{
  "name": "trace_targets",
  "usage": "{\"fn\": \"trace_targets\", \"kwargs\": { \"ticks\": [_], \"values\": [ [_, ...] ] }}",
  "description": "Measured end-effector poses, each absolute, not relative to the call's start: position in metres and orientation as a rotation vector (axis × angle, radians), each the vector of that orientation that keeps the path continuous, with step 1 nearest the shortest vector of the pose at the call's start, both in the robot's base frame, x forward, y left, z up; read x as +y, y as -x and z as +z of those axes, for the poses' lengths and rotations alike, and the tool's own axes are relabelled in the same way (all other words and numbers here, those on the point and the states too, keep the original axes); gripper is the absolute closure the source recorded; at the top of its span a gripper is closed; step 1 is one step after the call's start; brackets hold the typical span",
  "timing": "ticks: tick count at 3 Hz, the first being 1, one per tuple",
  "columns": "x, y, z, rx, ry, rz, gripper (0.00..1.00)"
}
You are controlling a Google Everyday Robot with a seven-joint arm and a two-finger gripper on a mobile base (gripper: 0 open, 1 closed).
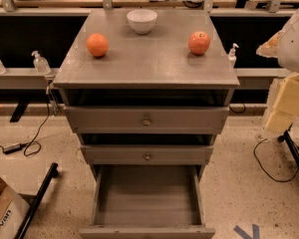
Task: Place apple into bottom drawer
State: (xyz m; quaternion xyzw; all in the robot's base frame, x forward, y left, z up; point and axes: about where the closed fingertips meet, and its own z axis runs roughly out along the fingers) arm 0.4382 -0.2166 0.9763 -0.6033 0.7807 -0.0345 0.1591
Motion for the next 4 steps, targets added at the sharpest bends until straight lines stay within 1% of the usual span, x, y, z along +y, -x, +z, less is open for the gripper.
{"fn": "trace_targets", "kwargs": {
  "ticks": [1, 2, 3, 4],
  "values": [
    [-0.215, -0.444, 0.977, 2.213, 1.729, -0.095, 0.0],
    [-0.207, -0.467, 0.978, 2.144, 1.747, -0.077, 0.0],
    [-0.207, -0.519, 0.985, 2.083, 1.748, -0.062, 0.0],
    [-0.219, -0.57, 1.003, 2.072, 1.698, -0.111, 0.0]
  ]
}}
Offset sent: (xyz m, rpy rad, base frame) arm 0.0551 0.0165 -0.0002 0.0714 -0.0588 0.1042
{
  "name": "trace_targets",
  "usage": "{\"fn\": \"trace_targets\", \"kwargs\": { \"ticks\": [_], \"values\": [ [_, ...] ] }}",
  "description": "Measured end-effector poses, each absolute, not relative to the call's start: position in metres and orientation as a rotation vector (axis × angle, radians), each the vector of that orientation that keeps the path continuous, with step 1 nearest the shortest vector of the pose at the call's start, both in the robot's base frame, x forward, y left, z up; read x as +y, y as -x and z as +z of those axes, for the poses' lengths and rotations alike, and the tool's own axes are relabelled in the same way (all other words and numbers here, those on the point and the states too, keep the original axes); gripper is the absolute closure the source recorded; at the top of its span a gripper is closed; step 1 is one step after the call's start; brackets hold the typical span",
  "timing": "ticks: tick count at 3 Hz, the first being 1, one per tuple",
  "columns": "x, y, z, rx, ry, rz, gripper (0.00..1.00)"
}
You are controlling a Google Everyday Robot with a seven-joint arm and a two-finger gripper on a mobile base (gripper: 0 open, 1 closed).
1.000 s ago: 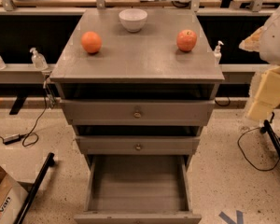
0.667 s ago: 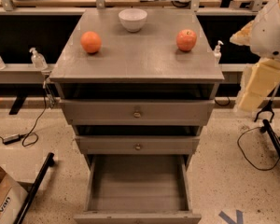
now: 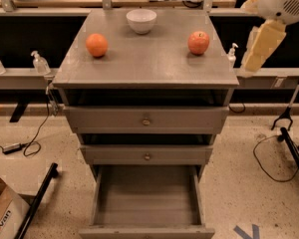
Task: Place apple into bottom drawer
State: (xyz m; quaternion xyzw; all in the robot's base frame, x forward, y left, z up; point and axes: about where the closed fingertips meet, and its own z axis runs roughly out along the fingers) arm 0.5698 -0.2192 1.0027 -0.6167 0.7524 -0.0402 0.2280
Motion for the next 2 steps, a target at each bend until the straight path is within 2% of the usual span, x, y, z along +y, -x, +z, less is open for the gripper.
{"fn": "trace_targets", "kwargs": {
  "ticks": [1, 2],
  "values": [
    [-0.22, -0.577, 1.023, 2.036, 1.664, -0.139, 0.0],
    [-0.215, -0.588, 1.002, 2.092, 1.555, -0.102, 0.0]
  ]
}}
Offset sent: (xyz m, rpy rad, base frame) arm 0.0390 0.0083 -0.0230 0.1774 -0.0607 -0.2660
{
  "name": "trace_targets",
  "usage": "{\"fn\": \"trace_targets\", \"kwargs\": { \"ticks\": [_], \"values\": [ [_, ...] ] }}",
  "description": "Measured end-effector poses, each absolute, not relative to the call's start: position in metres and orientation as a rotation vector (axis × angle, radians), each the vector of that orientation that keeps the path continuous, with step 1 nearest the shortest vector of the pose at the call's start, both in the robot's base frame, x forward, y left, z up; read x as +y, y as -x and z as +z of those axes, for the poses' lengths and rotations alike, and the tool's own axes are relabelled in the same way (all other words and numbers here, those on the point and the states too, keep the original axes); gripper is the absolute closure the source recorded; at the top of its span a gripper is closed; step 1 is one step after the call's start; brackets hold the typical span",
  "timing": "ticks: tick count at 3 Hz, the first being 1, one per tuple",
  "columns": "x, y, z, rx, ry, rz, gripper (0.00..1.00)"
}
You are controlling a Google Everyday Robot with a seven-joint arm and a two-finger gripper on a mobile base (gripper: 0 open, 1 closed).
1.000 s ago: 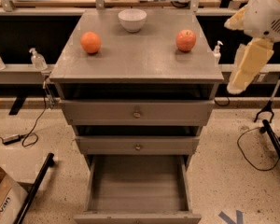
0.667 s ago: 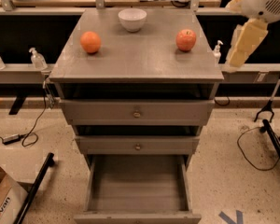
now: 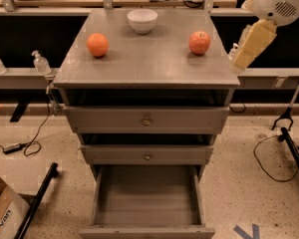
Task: Place apple into bottom drawer
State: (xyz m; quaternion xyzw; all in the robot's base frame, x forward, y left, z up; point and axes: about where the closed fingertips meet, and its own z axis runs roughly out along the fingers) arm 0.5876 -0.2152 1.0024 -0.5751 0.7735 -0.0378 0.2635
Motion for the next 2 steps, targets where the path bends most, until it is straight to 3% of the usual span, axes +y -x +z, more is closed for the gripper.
{"fn": "trace_targets", "kwargs": {
  "ticks": [2],
  "values": [
    [-0.221, -0.665, 0.96, 2.213, 1.191, -0.078, 0.0]
  ]
}}
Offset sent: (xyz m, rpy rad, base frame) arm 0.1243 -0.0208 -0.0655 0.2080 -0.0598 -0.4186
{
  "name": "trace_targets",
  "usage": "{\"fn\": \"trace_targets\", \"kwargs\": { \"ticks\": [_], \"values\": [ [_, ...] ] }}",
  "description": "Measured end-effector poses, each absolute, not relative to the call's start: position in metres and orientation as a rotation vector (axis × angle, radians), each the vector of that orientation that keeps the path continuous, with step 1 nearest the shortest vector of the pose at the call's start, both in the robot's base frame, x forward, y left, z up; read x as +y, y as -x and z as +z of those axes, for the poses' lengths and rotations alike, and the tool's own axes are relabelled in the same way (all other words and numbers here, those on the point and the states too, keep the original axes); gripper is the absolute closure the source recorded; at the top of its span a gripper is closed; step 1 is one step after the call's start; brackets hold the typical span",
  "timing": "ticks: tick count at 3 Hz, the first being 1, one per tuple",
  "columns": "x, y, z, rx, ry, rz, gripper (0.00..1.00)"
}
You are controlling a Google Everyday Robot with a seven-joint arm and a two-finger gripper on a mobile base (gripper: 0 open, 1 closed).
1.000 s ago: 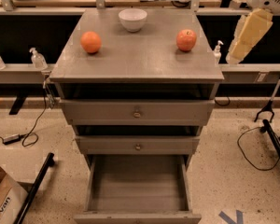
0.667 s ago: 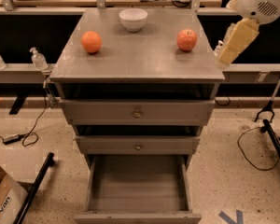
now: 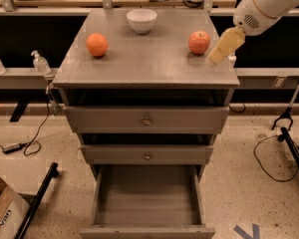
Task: Place apple into bottom drawer
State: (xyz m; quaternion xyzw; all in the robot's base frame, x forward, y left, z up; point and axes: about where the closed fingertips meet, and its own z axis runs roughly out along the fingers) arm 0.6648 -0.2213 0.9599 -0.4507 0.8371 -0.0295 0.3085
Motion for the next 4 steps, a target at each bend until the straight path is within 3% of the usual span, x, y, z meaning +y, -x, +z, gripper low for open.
{"fn": "trace_targets", "kwargs": {
  "ticks": [2, 4],
  "values": [
    [-0.252, -0.72, 0.913, 2.297, 0.936, 0.019, 0.0],
    [-0.25, -0.723, 0.898, 2.302, 0.874, 0.055, 0.0]
  ]
}}
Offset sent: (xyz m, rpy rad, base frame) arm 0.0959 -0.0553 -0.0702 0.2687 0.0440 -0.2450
